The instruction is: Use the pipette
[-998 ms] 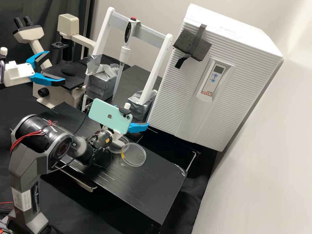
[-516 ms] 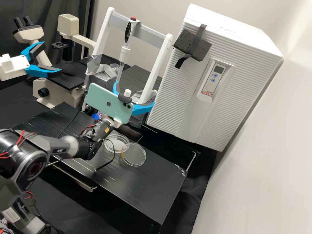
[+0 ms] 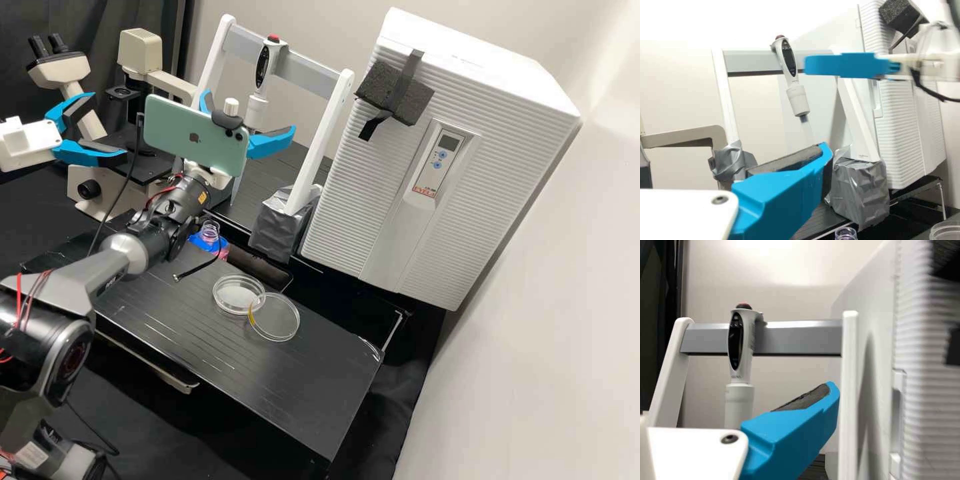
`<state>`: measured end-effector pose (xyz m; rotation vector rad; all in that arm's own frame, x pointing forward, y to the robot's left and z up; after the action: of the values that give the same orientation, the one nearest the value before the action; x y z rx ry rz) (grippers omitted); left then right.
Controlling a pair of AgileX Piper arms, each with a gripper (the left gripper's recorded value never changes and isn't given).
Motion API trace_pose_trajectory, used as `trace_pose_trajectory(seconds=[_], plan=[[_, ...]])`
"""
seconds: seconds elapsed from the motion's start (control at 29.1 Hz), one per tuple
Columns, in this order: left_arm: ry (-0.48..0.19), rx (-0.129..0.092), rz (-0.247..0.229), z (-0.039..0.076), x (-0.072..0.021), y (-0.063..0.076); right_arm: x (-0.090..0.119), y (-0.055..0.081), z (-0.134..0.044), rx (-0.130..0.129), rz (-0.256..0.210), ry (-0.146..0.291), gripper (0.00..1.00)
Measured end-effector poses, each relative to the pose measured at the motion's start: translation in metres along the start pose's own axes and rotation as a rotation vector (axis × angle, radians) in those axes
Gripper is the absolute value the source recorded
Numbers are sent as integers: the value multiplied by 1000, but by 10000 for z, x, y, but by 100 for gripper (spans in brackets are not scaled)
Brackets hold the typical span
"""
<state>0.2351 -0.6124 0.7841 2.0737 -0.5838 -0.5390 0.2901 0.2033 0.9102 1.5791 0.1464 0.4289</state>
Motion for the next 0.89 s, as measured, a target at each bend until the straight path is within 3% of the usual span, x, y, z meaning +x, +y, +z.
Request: trace_pose_trajectory(seconds=[0.21, 0.38, 0.52, 0.65, 0.79, 0.83, 0.89], plan=[[-1, 0, 0, 2, 0, 0, 225, -83, -177, -51, -34, -25, 100], [-1, 0, 0, 2, 0, 0, 386, -158, -281, -73, -62, -53, 100], [-1, 0, 0, 2, 0, 0, 521, -189, -287, -89, -54, -81, 100], [2, 0, -8, -7, 7, -26, 663, -234, -264, -122, -63, -111, 100], [10, 2, -11, -29, 3, -33, 763, -323, -222, -136, -103, -135, 100], [11, 2, -11, -32, 3, -32, 779, -338, -216, -137, -110, -137, 0], [11, 2, -11, -32, 3, -32, 803, -379, -194, -143, -129, -145, 0]])
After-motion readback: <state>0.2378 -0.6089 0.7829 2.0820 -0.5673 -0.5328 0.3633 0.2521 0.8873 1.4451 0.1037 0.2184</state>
